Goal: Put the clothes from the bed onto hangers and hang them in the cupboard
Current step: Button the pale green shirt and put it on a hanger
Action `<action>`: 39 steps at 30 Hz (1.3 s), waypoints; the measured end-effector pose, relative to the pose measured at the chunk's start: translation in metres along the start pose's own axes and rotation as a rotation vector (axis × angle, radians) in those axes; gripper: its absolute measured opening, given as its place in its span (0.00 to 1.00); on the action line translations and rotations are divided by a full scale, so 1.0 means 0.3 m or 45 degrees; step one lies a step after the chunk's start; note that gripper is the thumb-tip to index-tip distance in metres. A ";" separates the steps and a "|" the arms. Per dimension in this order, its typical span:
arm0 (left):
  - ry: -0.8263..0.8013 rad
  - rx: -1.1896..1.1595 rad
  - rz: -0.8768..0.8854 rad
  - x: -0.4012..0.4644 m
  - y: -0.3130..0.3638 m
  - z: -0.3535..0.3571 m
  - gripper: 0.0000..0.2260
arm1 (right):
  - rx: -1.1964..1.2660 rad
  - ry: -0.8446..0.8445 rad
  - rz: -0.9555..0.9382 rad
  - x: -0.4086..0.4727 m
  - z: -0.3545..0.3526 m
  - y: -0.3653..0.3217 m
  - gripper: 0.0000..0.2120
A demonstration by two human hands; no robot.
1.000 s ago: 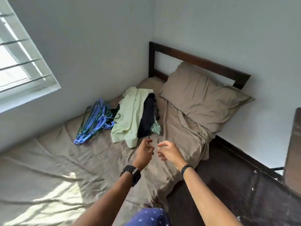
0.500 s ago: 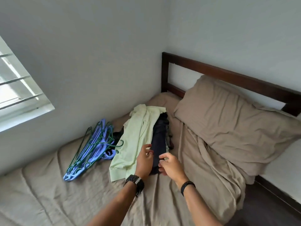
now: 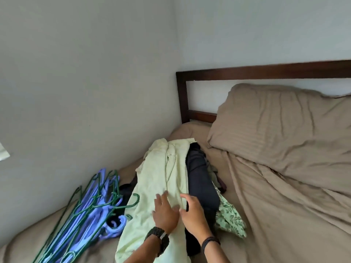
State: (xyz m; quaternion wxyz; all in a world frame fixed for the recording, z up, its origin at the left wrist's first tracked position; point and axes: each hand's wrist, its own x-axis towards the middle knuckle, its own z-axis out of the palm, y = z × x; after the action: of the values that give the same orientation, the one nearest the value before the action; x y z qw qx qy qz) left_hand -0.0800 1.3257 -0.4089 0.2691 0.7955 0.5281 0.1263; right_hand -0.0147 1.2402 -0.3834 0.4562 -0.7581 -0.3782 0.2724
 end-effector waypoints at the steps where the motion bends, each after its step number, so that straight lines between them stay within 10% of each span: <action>1: -0.008 0.031 0.053 0.010 -0.028 0.026 0.28 | -0.017 0.044 0.000 0.025 0.030 0.005 0.22; 8: 0.108 -0.513 0.251 0.055 -0.149 -0.012 0.14 | -0.118 0.237 0.123 0.105 0.152 -0.047 0.23; 22: -0.624 -0.927 0.151 0.014 -0.220 -0.229 0.08 | -0.305 0.231 0.233 0.059 0.122 -0.113 0.09; 29: 0.231 -0.748 0.084 0.117 -0.186 -0.274 0.27 | -0.073 -0.067 0.367 -0.130 -0.058 -0.080 0.07; 34: -0.219 -0.826 0.155 0.097 -0.184 -0.235 0.35 | 0.119 -0.500 0.862 -0.259 -0.221 -0.039 0.08; 39: -0.568 -0.620 0.307 -0.192 -0.160 -0.057 0.21 | -0.962 -0.462 1.066 -0.346 -0.292 0.044 0.08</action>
State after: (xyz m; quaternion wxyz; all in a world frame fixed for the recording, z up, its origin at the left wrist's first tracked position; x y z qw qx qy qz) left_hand -0.1490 1.2927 -0.4168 0.5429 0.7725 0.3129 0.1025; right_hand -0.0026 1.1084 -0.3499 -0.0637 -0.8940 -0.1896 0.4010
